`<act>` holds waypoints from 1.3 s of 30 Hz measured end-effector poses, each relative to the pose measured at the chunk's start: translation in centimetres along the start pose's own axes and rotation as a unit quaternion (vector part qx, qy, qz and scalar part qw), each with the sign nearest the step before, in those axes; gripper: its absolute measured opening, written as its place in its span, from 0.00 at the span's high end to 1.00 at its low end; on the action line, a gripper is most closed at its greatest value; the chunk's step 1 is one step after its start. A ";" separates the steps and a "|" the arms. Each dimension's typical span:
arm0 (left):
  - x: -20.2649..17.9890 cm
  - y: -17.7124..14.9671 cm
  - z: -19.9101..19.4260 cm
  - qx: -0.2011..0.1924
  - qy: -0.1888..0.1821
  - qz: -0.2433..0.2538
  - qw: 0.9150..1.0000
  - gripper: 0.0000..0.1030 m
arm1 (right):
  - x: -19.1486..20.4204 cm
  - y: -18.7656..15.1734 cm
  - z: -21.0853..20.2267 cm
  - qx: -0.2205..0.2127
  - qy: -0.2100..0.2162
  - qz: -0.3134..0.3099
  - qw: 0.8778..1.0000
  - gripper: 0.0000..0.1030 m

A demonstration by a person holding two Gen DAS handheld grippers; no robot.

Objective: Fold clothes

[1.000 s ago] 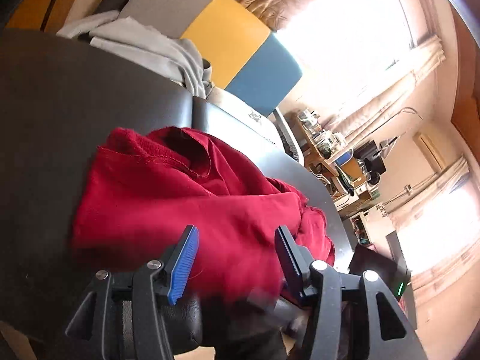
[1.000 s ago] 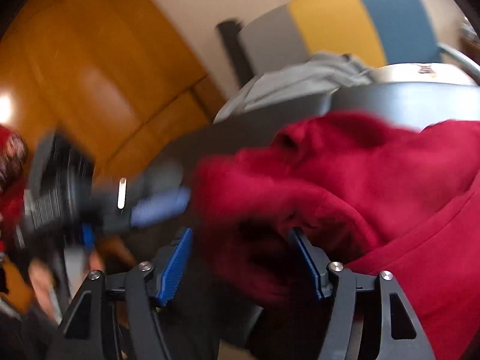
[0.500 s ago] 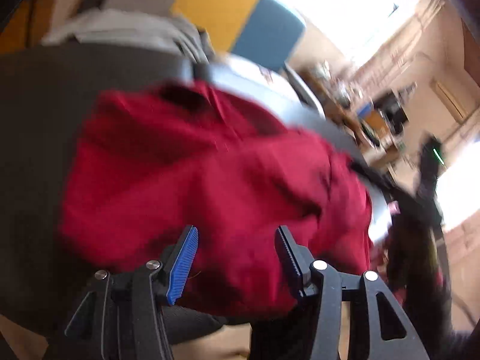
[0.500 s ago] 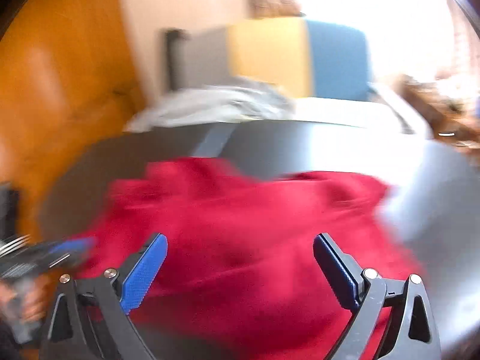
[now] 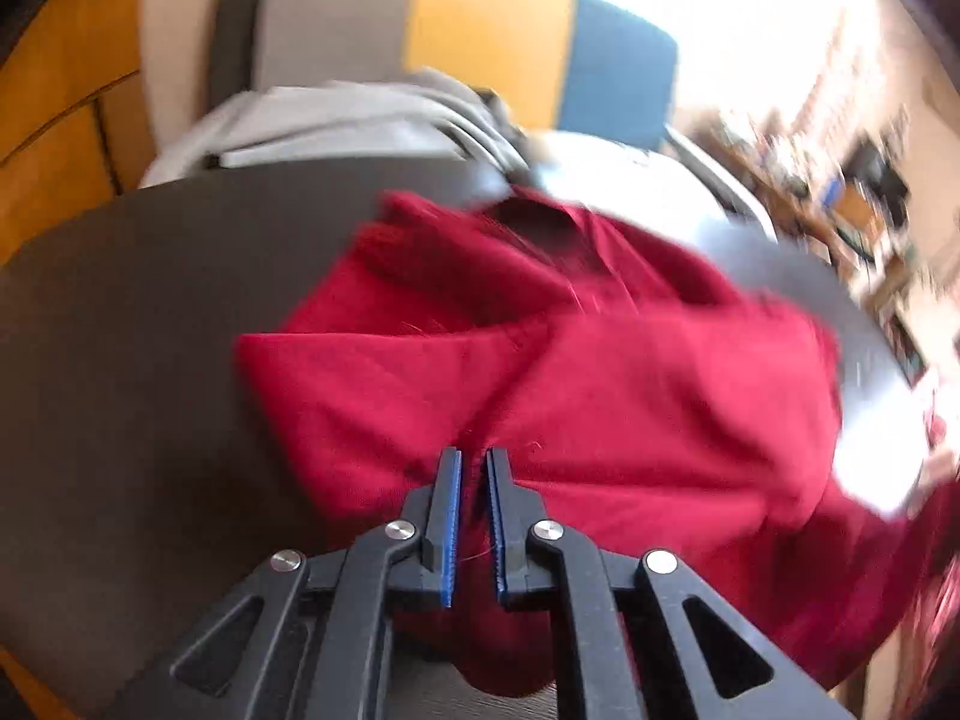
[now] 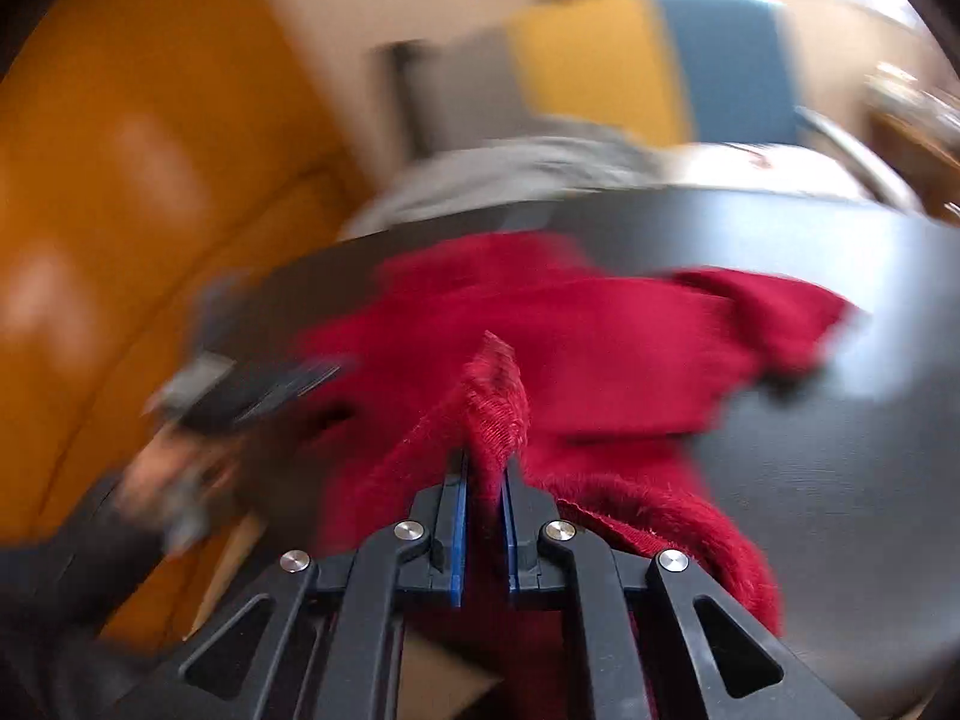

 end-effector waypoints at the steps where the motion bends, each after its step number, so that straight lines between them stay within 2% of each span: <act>1: 1.3 1.2 -0.7 -0.014 0.007 -0.028 0.999 0.93 | 2.3 -0.4 0.8 0.009 0.041 -0.015 0.999 0.90; 2: 3.2 2.2 -1.6 -0.027 0.015 -0.073 0.997 0.93 | 4.5 -0.8 1.7 0.019 0.081 -0.028 0.996 0.88; 4: 7.9 3.2 -3.3 -0.045 0.024 -0.175 0.983 0.93 | 9.0 -1.5 3.8 0.052 0.160 -0.052 0.984 0.81; 5: 9.2 3.2 -4.0 -0.052 0.029 -0.198 0.978 0.93 | 10.2 -2.0 4.7 0.067 0.188 -0.055 0.978 0.78; 6: 9.7 2.9 -4.7 -0.054 0.020 -0.198 0.979 0.92 | 10.8 -2.0 5.4 0.076 0.197 -0.060 0.976 0.69; 8: 9.3 1.9 -5.8 -0.042 -0.028 -0.160 0.986 0.86 | 10.9 -1.3 5.4 0.072 0.183 -0.067 0.978 0.63; 9: 8.4 1.3 -5.8 -0.021 -0.057 -0.134 0.989 0.84 | 10.0 -1.0 4.9 0.062 0.179 -0.054 0.980 0.55; 10: 7.5 0.5 -5.7 0.002 -0.088 -0.116 0.989 0.81 | 8.4 -0.5 4.3 0.046 0.157 -0.032 0.986 0.38; 11: 6.6 -0.6 -5.3 0.029 -0.125 -0.110 0.986 0.75 | 6.7 0.0 3.7 0.029 0.133 -0.009 0.991 0.29; 12: 5.6 -1.7 -5.0 0.055 -0.161 -0.104 0.980 0.74 | 4.8 0.4 2.7 0.007 0.095 0.019 0.995 0.17; 14: 3.8 -3.9 -4.2 0.105 -0.227 -0.096 0.964 0.71 | 0.6 0.5 1.3 -0.030 0.043 0.095 0.994 0.15; 16: 2.5 -5.7 -2.9 0.142 -0.260 -0.109 0.949 0.68 | -3.2 -0.3 1.0 -0.052 0.021 0.182 0.982 0.15; 20: 1.1 -7.5 0.0 0.176 -0.275 -0.160 0.931 0.63 | -8.1 -2.7 2.2 -0.088 0.023 0.313 0.945 0.15; 23: 0.9 -6.9 1.5 0.172 -0.286 -0.205 0.920 0.52 | -10.9 -3.3 4.0 -0.122 0.049 0.378 0.916 0.15; 24: 0.9 -6.6 1.8 0.168 -0.287 -0.218 0.918 0.52 | -11.7 -3.2 4.7 -0.137 0.052 0.395 0.907 0.15; 26: 1.0 -6.1 2.6 0.162 -0.288 -0.247 0.911 0.52 | -12.1 -3.2 6.0 -0.153 0.060 0.413 0.896 0.15; 28: 1.4 -5.8 3.3 0.159 -0.286 -0.276 0.904 0.51 | -12.3 -2.5 6.6 -0.156 0.059 0.411 0.896 0.15; 30: 1.6 -5.5 4.2 0.156 -0.284 -0.302 0.896 0.52 | -11.7 -1.8 6.3 -0.157 0.061 0.387 0.907 0.15; 31: 1.6 -5.4 4.7 0.153 -0.283 -0.309 0.895 0.54 | -11.1 -1.4 6.3 -0.157 0.062 0.371 0.913 0.14; 32: 1.8 -5.3 4.8 0.145 -0.285 -0.313 0.894 0.64 | -10.5 -0.9 6.4 -0.157 0.062 0.355 0.920 0.13; 33: 1.9 -5.2 5.0 0.136 -0.281 -0.314 0.897 0.88 | -9.9 -0.5 6.4 -0.157 0.063 0.338 0.926 0.11; 34: 2.3 -4.9 4.9 0.123 -0.274 -0.308 0.903 0.92 | -9.7 -0.6 6.4 -0.154 0.063 0.335 0.927 0.09; 36: 3.7 -3.9 3.5 0.091 -0.273 -0.297 0.910 0.91 | -9.5 -1.0 6.3 -0.146 0.064 0.332 0.930 0.08; 39: 7.5 -2.0 0.2 0.038 -0.250 -0.279 0.926 0.91 | -9.1 -1.7 6.3 -0.136 0.065 0.327 0.933 0.08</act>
Point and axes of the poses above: each gripper's, at about its wrist camera, not at the fingertips, and z roughly the way its jaws point, x to its left, y to its top, the point moved 2 cm from there along z, roughly the way its jaws point, and after that the axes turned 10 degrees about -z, right-handed, at the moved point
